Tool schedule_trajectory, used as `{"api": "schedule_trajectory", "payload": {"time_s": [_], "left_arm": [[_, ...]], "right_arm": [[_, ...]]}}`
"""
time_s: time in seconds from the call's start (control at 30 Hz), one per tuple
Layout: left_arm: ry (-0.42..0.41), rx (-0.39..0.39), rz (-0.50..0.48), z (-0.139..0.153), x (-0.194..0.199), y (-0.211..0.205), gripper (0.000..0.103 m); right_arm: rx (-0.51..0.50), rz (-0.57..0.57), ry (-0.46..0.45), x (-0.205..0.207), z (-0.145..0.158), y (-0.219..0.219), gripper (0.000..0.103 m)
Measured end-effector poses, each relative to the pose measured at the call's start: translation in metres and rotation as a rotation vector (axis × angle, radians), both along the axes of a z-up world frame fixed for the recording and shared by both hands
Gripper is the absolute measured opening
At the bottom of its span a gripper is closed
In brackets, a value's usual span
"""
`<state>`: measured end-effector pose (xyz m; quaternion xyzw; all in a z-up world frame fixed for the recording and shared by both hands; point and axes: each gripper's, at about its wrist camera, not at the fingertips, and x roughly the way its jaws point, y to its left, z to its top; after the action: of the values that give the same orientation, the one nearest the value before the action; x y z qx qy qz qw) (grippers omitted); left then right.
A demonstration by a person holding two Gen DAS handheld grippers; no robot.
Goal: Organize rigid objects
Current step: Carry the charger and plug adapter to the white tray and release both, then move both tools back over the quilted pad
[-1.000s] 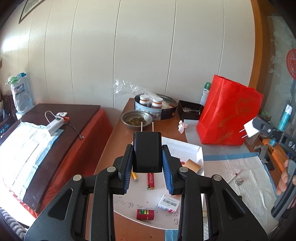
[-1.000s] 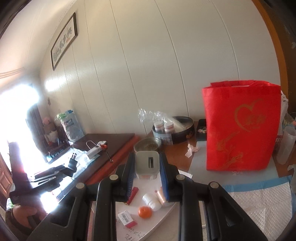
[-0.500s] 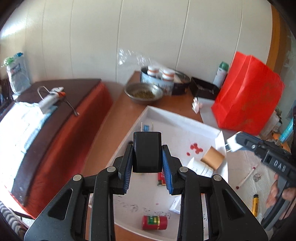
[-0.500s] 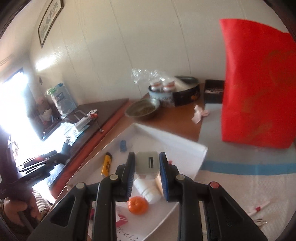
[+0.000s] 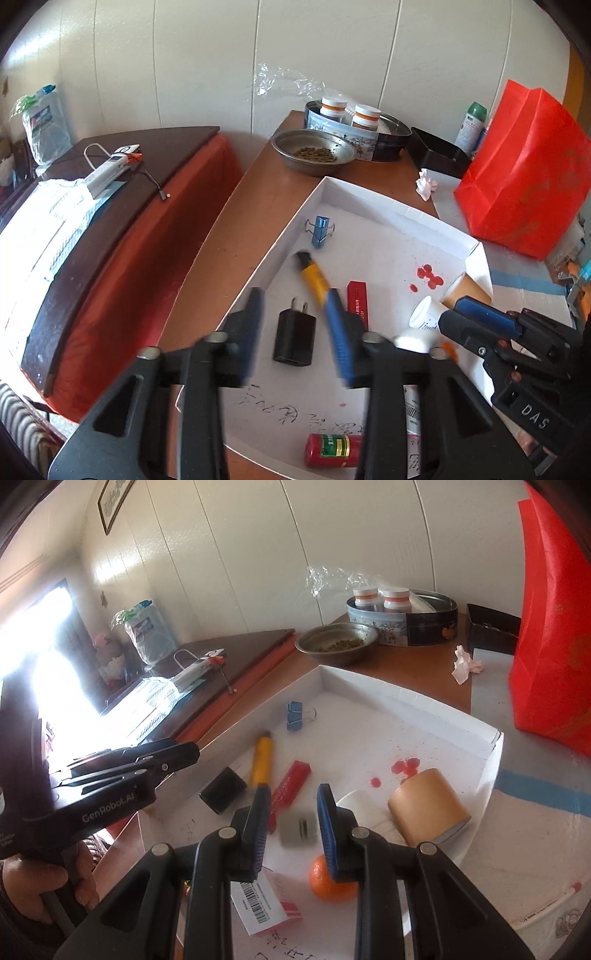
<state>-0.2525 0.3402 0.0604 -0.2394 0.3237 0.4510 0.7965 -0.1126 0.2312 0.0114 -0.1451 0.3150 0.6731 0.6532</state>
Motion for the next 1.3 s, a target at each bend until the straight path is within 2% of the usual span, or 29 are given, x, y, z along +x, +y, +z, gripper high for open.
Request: {"api": "schedule_trajectory", "payload": {"time_s": [0.03,0.07,0.1,0.13,0.17,0.23,0.27,0.57,0.67,0.83,0.93,1.07,1.17,1.3], "left_arm": [[-0.001,0.007,0.005,0.002,0.000,0.000,0.088],[0.003,0.017,0.009,0.003,-0.001,-0.001,0.103],[0.009,0.032,0.015,0.005,-0.001,-0.003,0.103],[0.019,0.045,0.021,0.008,-0.002,-0.004,0.103],[0.026,0.053,0.030,0.010,-0.003,-0.005,0.103],[0.020,0.068,0.044,0.015,-0.007,-0.008,0.103],[0.017,0.072,0.049,0.017,-0.008,-0.009,0.103],[-0.002,0.101,0.051,0.035,-0.019,-0.033,0.103],[-0.033,0.118,0.042,0.045,-0.025,-0.044,0.103],[-0.102,0.160,0.012,0.065,-0.029,-0.065,0.103],[-0.123,0.167,-0.038,0.070,-0.019,-0.077,0.103],[-0.125,0.136,-0.133,0.064,0.013,-0.093,0.103],[-0.113,0.099,-0.223,0.053,0.044,-0.108,0.103],[-0.087,0.052,-0.429,0.033,0.094,-0.144,0.103]], "right_arm": [[-0.002,-0.003,-0.004,0.000,0.000,-0.001,0.029],[-0.002,-0.004,-0.005,-0.001,0.001,-0.002,0.046],[0.002,-0.006,-0.003,-0.002,0.002,-0.003,0.059],[0.016,-0.008,0.002,-0.001,0.005,-0.008,0.082],[0.030,-0.009,0.006,0.000,0.007,-0.011,0.090],[0.067,-0.026,-0.010,-0.001,0.014,-0.023,0.093],[0.078,-0.033,-0.020,-0.001,0.017,-0.026,0.103],[0.186,-0.114,-0.018,0.010,0.044,-0.070,0.103],[0.234,-0.165,-0.008,0.019,0.053,-0.089,0.103],[0.353,-0.289,0.042,0.060,0.078,-0.138,0.103],[0.404,-0.377,0.039,0.088,0.087,-0.168,0.103],[0.410,-0.515,0.052,0.126,0.081,-0.202,0.103],[0.367,-0.606,0.078,0.152,0.064,-0.224,0.103],[0.260,-0.675,0.045,0.174,0.037,-0.238,0.103]]}}
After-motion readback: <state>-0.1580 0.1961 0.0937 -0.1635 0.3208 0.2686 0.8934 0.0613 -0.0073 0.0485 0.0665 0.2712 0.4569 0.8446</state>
